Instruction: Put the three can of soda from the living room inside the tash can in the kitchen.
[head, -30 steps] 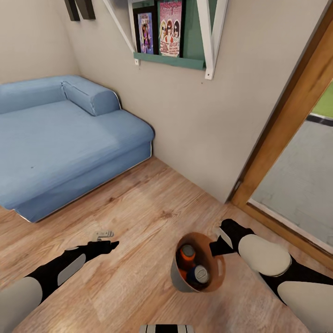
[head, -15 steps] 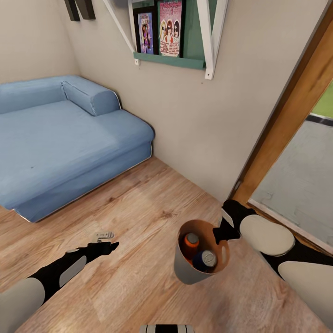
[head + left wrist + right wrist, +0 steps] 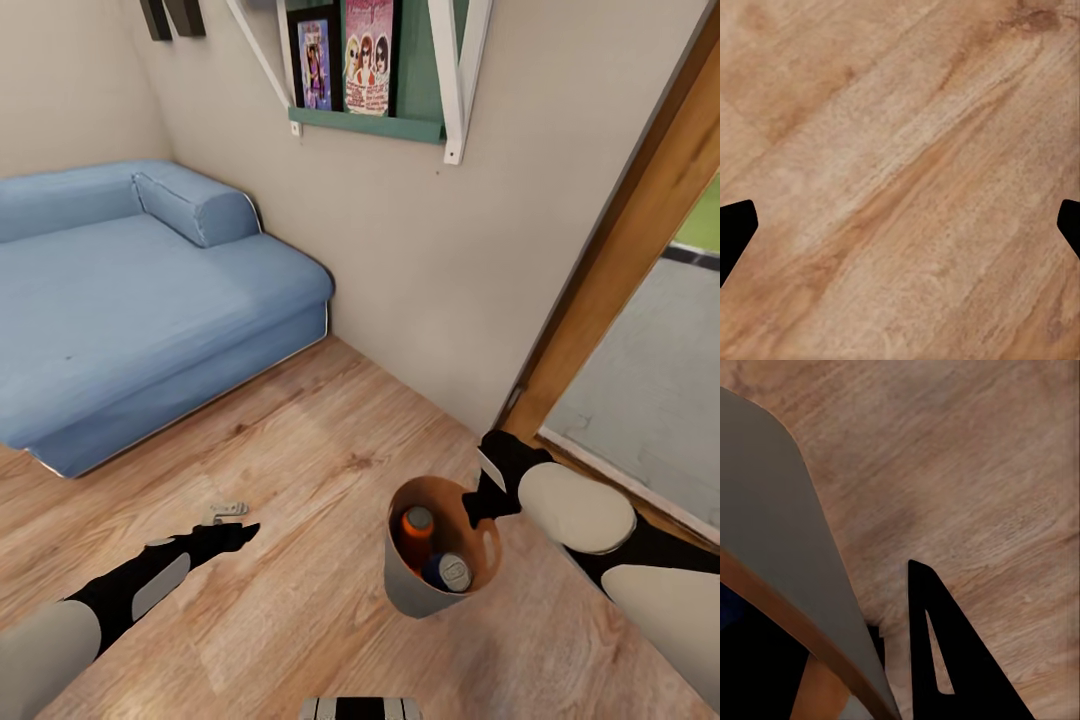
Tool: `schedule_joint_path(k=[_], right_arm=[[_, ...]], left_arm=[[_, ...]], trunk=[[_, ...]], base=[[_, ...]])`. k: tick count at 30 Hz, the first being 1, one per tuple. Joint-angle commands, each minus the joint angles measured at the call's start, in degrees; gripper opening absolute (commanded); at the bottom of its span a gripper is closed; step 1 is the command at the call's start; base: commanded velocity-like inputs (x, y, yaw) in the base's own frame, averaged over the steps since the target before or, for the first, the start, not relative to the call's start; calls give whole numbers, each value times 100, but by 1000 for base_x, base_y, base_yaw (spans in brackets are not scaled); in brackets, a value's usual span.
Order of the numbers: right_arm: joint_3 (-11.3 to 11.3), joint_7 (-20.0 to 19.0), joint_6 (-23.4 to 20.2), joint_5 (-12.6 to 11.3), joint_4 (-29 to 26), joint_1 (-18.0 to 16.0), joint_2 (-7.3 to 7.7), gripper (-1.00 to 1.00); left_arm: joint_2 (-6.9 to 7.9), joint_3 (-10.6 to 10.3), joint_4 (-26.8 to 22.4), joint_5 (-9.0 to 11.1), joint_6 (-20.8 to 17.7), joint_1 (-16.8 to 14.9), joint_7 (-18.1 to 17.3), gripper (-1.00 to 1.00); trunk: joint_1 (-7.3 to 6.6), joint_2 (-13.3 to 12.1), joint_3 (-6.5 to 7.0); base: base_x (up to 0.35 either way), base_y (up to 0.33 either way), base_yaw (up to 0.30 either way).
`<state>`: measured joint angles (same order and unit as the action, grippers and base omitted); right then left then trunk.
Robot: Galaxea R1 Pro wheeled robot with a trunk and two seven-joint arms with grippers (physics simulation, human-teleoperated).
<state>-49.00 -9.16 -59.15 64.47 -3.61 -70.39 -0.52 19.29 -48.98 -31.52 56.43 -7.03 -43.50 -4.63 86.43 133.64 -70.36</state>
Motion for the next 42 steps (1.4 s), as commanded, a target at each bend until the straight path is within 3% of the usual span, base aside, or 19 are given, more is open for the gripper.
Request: schedule_joint_path(k=[1,8,14,19,35,42], right_arm=[[-144,-33,-9,-198,6,-1,0,-100],[-128,-33,-4,-198,-6,-1,7,-100],[-115,-33,4,-198,3,-1,7,-100],[91,-37,13,-207,15,-1,2,-100],[171,-41,27,-206,19,5,5,-100],[172,-41,40,-207,19,7,0,-100]], left_arm=[[-7,-1,2,0,0,0,-1,100],[-30,-4,4,0,0,0,4,100],[-65,-6,29,0,0,0,6,100],[-146,-5,231,-7,66,0,1,100],[-197,-6,294,0,144,0,5,100],[-197,-6,293,0,149,0,2,100]], trunk=[[22,42,-18],[44,82,-36],[175,323,-143],[175,323,-143],[525,960,-431],[537,967,-542]], base=[[0,0,0],[0,0,0],[0,0,0],[0,0,0],[0,0,0],[0,0,0]])
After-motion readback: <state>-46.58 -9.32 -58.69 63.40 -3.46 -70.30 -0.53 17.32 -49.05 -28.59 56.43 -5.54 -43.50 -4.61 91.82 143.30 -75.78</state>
